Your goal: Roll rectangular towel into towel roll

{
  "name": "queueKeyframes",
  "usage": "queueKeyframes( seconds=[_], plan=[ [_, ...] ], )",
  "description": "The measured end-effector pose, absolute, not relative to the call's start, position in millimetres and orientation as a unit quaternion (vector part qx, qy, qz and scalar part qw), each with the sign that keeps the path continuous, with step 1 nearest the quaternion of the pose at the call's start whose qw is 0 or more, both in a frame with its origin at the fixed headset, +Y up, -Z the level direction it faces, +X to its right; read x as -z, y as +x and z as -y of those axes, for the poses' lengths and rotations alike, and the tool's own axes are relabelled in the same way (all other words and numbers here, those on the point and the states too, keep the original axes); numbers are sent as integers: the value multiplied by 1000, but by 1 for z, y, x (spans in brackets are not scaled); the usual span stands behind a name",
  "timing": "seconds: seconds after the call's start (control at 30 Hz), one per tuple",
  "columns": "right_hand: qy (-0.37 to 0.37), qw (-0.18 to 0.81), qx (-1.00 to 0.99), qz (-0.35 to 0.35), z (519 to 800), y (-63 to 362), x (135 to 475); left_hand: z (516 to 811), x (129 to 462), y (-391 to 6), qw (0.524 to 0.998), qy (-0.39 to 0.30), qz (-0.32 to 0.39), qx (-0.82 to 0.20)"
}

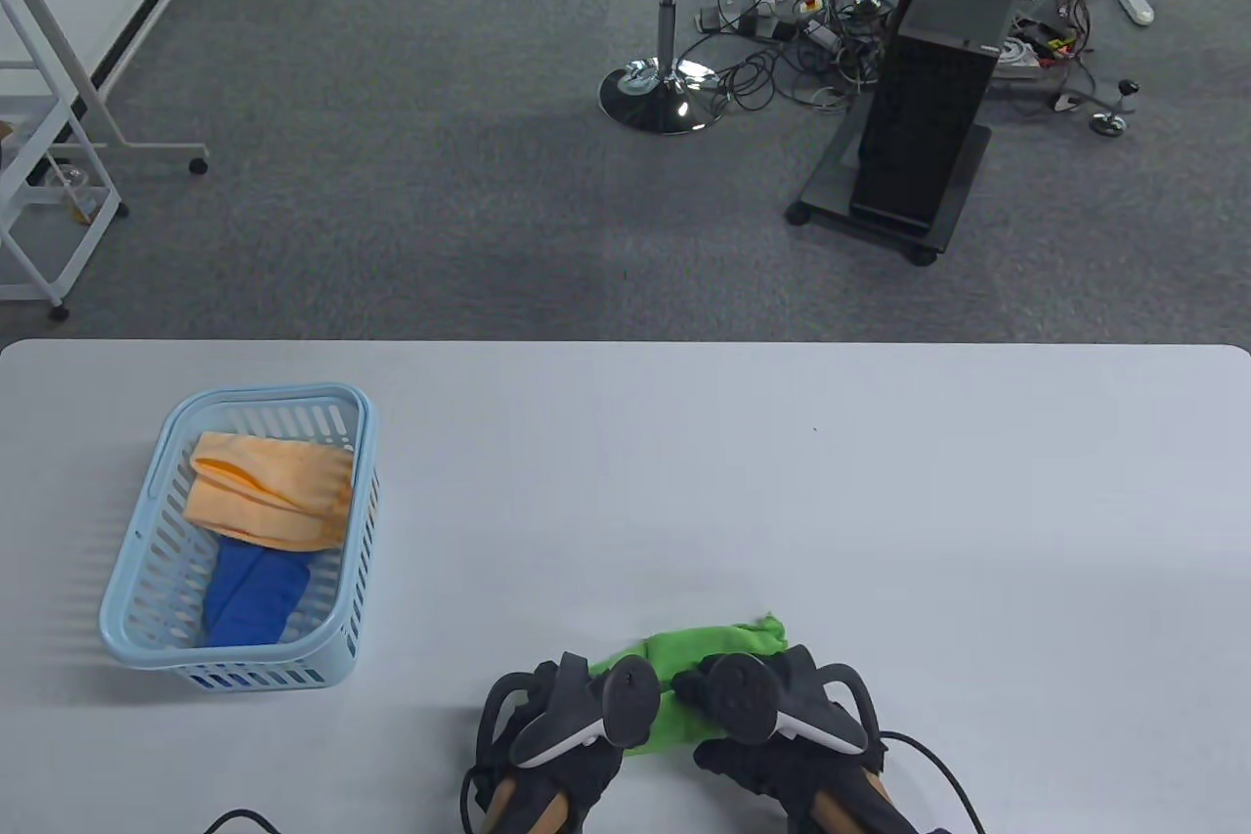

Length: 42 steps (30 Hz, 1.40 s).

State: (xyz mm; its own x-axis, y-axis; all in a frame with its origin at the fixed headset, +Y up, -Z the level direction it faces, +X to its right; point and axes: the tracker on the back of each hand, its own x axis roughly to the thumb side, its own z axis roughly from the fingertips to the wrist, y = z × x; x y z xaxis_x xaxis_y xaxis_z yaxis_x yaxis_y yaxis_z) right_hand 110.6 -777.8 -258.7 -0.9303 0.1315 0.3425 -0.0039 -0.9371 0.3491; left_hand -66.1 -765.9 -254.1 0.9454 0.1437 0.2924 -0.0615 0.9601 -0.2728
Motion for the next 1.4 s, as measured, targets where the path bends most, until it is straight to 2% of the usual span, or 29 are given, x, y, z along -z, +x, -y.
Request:
queueKeyframes(
  seconds=[0.1, 0.2, 0.33, 0.43, 0.5, 0.63, 0.73, 0.9, 1.07, 1.3, 1.4],
  plan=[
    [164, 37, -973, -158, 780, 109, 260, 758, 252, -70, 982, -95, 147, -74],
    [164, 41, -974, -151, 780, 109, 260, 753, 248, -72, 984, -83, 153, -49],
    [163, 67, -973, -149, 779, 112, 262, 764, 247, -63, 971, -136, 193, -23],
    [166, 81, -970, -161, 776, 115, 263, 766, 249, -61, 973, -119, 196, -12],
    [164, 91, -968, -166, 774, 116, 263, 767, 249, -61, 972, -132, 194, -29],
    [168, 115, -963, -178, 774, 118, 264, 777, 249, -60, 959, -202, 198, -14],
    [164, 128, -965, -163, 772, 120, 264, 776, 252, -62, 966, -167, 191, -40],
    [171, 100, -972, -128, 767, 118, 258, 774, 253, -63, 967, -169, 185, -40],
    [198, 153, -960, -125, 761, 113, 251, 768, 255, -70, 970, -154, 176, -64],
    [217, 53, -962, -157, 776, 104, 250, 768, 259, -83, 969, -161, 145, -117],
    [189, 17, -968, -162, 781, 101, 253, 765, 255, -76, 978, -138, 142, -66]
  ],
)
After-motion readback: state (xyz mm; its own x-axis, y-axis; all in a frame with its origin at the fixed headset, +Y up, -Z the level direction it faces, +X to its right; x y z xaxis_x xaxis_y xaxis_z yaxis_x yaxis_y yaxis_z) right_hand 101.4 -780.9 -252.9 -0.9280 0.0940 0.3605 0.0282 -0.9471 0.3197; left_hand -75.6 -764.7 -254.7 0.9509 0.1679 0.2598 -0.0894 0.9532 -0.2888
